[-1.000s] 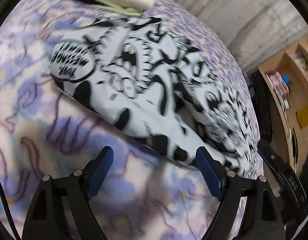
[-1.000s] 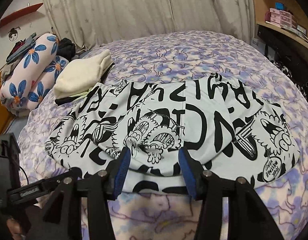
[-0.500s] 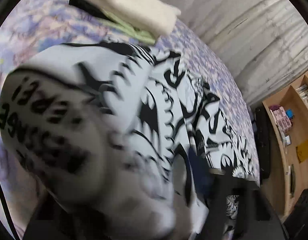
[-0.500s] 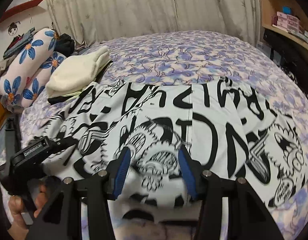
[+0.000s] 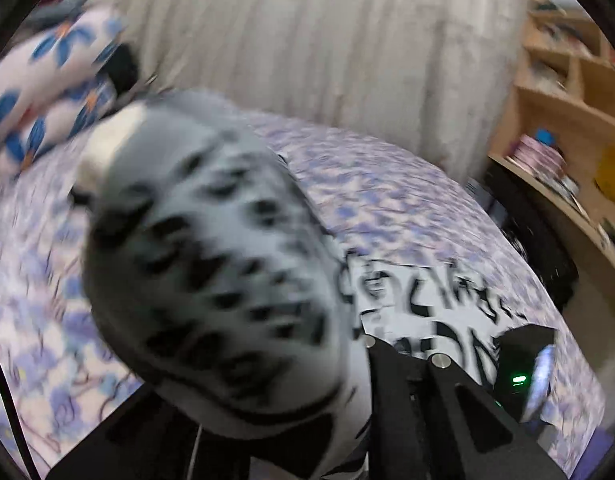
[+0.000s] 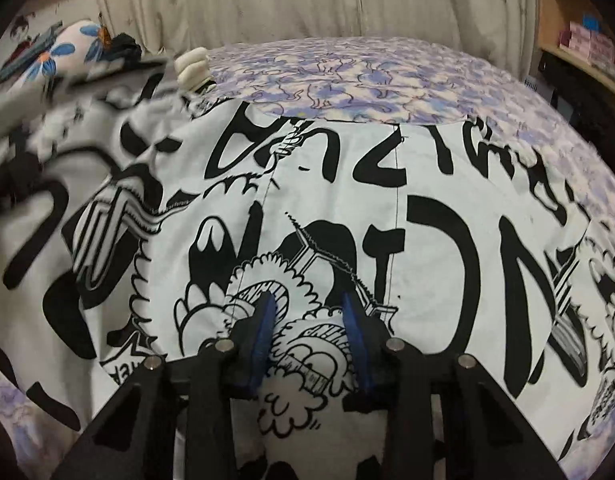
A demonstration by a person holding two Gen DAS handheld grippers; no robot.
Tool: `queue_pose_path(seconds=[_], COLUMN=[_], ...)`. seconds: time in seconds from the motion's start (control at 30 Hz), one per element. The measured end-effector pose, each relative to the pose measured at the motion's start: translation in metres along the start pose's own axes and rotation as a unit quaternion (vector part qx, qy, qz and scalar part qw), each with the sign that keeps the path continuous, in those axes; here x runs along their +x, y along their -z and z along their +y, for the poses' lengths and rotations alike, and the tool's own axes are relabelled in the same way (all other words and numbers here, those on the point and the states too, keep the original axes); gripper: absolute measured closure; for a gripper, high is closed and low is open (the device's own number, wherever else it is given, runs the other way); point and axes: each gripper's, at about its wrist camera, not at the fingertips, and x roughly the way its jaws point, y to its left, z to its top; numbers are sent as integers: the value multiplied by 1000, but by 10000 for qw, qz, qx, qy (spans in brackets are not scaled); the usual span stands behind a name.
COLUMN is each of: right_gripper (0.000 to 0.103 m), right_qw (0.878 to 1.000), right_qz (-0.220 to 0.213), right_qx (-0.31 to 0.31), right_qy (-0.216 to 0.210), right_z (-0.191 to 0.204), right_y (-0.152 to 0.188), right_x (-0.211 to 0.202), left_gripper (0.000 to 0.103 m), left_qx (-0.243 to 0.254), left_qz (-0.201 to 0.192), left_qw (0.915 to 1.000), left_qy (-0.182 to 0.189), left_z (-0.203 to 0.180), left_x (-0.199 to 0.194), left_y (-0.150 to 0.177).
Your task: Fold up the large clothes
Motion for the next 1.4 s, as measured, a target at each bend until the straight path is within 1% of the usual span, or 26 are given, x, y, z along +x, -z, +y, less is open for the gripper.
queue_pose_path(seconds=[0.1,0.2,0.23,0.27,0.3,0.4,0.47,0.5,0.53,0.6,0.63,0.67,0.73,0.77,0.8,0.83,0.9,0.97,1.03,1.1,1.17,1.2,1.23,1.27,1.33,1.4], right_gripper=[68,69,70,70,70,70,70,70,70,70,70,70,68,68,68,68,68,68,68,68,66,64,61,60,59,55], right_qw=[9980,9894,9852,9835,9831,9851,9833,9817,9799,9763,9729,9705,9619,9595,9581,9576,9581,9596,9617,9626,9642,9650,9664,9678,9707,9755], right_qz=[81,112,41,-20,-117,-382,-541,-581,-603,-569,-496,-458,-366,-337,-318,-316,-325,-338,-394,-529,-674,-718,-776,-811,-845,-837], right_qx=[291,738,957,1069,1196,1413,1650,1760,1879,2087,2252,2351,2687,2773,2822,2838,2810,2761,2687,2631,2552,2509,2441,2377,2248,2036], right_qy=[-562,-1242,-1421,-1460,-1379,-907,-545,-427,-293,-6,181,258,350,352,363,386,441,426,386,362,275,244,197,160,94,-27], right_z=[-18,-42,-56,-66,-80,-119,-152,-165,-179,-203,-217,-222,-243,-248,-252,-254,-257,-259,-255,-253,-250,-246,-243,-241,-237,-231], right_y=[6,12,17,20,25,38,49,53,58,66,72,76,87,90,94,98,99,95,90,87,80,76,71,66,57,44], right_x=[-11,-32,-45,-54,-67,-99,-117,-123,-128,-133,-134,-134,-135,-136,-137,-139,-141,-141,-142,-150,-157,-160,-163,-165,-167,-167], left_gripper=[93,93,93,93,93,93,93,93,91,86,79,74,68,67,66,60,54,33,23,23,22,22,22,22,22,22], left_qx=[535,1075,1229,1364,1441,1679,1853,1979,2191,2727,3064,3453,3878,4050,4116,4139,3973,3661,3339,3100,2906,2834,2738,2644,2487,2334], left_qz=[-47,-64,-64,-57,-47,-23,6,48,115,366,619,949,1316,1226,1089,1034,1176,1439,1577,1609,1438,1358,1272,1197,1095,1017], left_qw=[9985,9941,9923,9904,9892,9841,9794,9767,9722,9594,9488,9334,9123,9057,9044,9042,9101,9185,9265,9319,9398,9431,9472,9513,9577,9637], left_qy=[80,118,152,212,280,585,807,830,822,624,461,228,-117,-242,-258,-202,27,394,729,980,1079,1082,1077,1037,942,807], left_z=[-40,-84,-99,-114,-124,-168,-199,-215,-232,-263,-277,-291,-299,-299,-298,-297,-290,-281,-281,-275,-269,-272,-267,-262,-251,-240], left_x=[-8,-4,-2,1,5,18,29,35,46,74,93,113,137,141,138,134,128,121,107,95,77,66,56,48,37,33], left_y=[-6,-6,-5,-5,-4,1,10,17,27,52,70,90,117,128,131,131,125,114,104,95,88,86,83,79,71,62])
